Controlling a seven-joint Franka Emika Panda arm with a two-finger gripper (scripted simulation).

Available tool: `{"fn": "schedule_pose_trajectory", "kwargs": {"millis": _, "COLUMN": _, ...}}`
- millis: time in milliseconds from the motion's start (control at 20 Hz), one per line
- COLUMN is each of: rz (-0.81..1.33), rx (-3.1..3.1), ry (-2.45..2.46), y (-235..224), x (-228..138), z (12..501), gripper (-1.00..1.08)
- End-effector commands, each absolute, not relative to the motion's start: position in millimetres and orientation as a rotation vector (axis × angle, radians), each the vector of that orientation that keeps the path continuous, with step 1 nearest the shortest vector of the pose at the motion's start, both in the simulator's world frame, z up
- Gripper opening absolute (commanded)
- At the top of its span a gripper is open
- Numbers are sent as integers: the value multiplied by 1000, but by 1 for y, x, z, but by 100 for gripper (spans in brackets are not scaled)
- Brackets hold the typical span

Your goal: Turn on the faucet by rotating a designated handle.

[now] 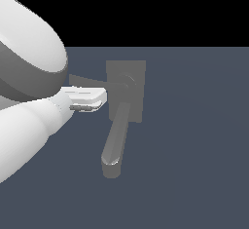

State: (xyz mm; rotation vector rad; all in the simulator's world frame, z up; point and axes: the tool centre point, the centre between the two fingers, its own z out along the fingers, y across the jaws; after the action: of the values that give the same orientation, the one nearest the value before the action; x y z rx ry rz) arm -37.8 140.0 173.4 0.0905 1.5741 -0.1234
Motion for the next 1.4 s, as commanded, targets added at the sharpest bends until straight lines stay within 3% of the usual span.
{"fn": "schedule_pose_trajectory", "kwargs": {"millis": 0, "rz": -123, "rx": 90, "ry": 1575, "y": 139, "x": -38, "z": 176, "gripper": -100}}
{"fn": "schedule_pose_trajectory", "kwargs": {"millis": 1000, "rz": -119, "rx": 89, "ry": 1570, "y": 120, "x": -40, "z": 243, "gripper": -100}}
{"fn": "schedule_pose_trajectory", "kwargs": {"millis": 1350, "rz": -123, "rx": 89, "ry": 1580, "y": 108, "x": -43, "z": 246, "gripper": -100}}
